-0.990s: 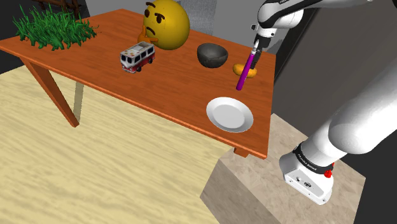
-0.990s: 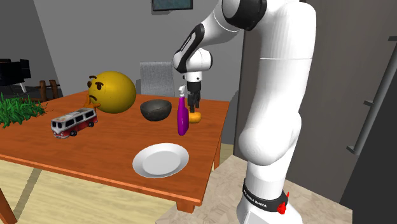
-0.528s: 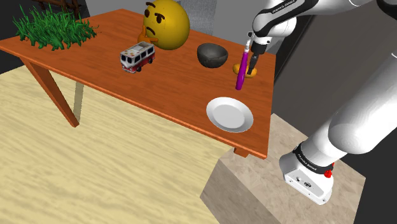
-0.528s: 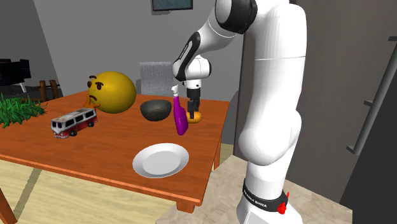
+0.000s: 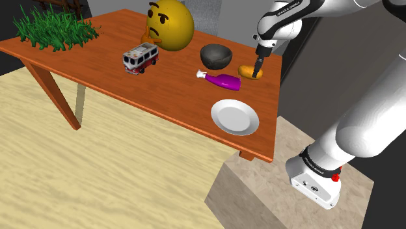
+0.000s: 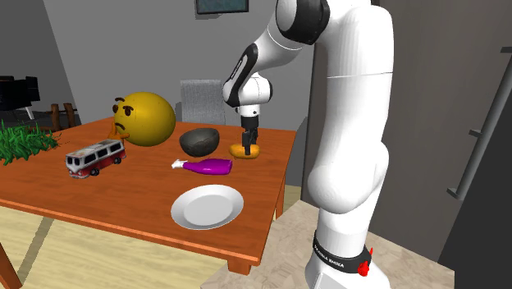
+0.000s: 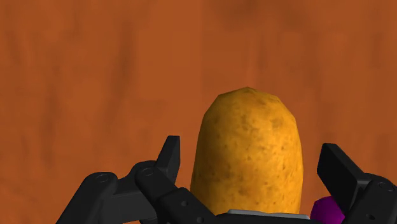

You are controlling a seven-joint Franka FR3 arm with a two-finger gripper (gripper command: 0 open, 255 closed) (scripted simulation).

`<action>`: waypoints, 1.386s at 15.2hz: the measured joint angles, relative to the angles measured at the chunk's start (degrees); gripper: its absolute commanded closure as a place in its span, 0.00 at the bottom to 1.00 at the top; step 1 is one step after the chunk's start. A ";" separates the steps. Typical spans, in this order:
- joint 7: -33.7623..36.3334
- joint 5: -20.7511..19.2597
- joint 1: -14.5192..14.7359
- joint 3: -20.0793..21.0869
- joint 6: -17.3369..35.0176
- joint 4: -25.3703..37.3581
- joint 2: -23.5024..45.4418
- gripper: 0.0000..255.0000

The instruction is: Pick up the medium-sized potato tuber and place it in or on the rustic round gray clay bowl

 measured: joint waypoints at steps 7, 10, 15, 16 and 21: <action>0.02 -0.02 -0.01 -0.02 -0.01 0.02 -0.04 1.00; 0.01 -0.01 -0.01 -0.02 -0.01 0.02 -0.03 1.00; 0.83 -1.01 0.20 -0.06 -2.91 1.10 -1.99 1.00; 1.03 -1.19 0.26 -0.04 -3.47 1.33 -2.35 1.00; 1.60 -2.12 0.31 -0.12 -7.28 3.36 -4.30 1.00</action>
